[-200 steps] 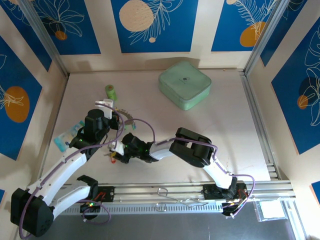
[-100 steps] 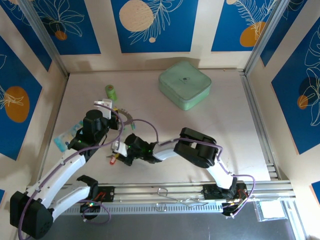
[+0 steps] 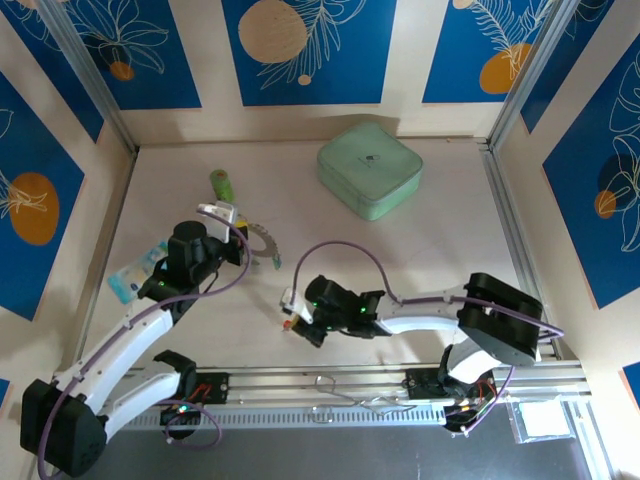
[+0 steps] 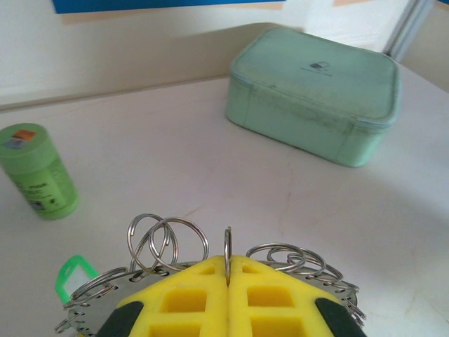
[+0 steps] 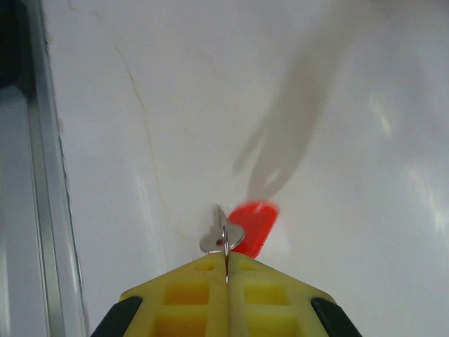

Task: Put the keys on the keyring

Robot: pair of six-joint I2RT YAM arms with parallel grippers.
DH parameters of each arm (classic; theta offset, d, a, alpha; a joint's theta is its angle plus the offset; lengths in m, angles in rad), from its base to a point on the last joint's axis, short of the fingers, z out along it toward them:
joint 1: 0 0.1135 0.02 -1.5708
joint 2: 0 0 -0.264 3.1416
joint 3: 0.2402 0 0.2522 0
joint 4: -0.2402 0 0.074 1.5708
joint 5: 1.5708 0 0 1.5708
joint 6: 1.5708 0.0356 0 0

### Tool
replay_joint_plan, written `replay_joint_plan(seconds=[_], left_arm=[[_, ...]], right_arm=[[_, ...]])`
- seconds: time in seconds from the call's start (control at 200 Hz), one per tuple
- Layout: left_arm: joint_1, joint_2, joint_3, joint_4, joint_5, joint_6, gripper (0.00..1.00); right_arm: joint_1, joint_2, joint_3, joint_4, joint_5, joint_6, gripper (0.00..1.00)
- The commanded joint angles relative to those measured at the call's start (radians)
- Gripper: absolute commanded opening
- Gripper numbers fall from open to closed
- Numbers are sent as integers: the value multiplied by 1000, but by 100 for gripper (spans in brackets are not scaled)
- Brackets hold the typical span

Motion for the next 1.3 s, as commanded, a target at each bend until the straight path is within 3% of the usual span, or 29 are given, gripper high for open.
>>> replay_joint_plan(seconds=[0.0, 0.34, 0.815, 1.055, 1.295], left_arm=[[-7, 12, 13, 72, 105, 31, 0], [-15, 43, 17, 72, 129, 39, 0], [-19, 43, 16, 64, 112, 49, 0], [-21, 40, 17, 61, 113, 53, 0], [-22, 41, 21, 56, 116, 56, 0]], right_arm=[[-34, -57, -40, -119, -27, 157, 0], [-130, -66, -64, -193, -100, 264, 0], [-92, 23, -18, -225, -92, 221, 0], [-89, 21, 0, -229, -86, 218, 15], [-90, 23, 14, -219, -101, 205, 19]])
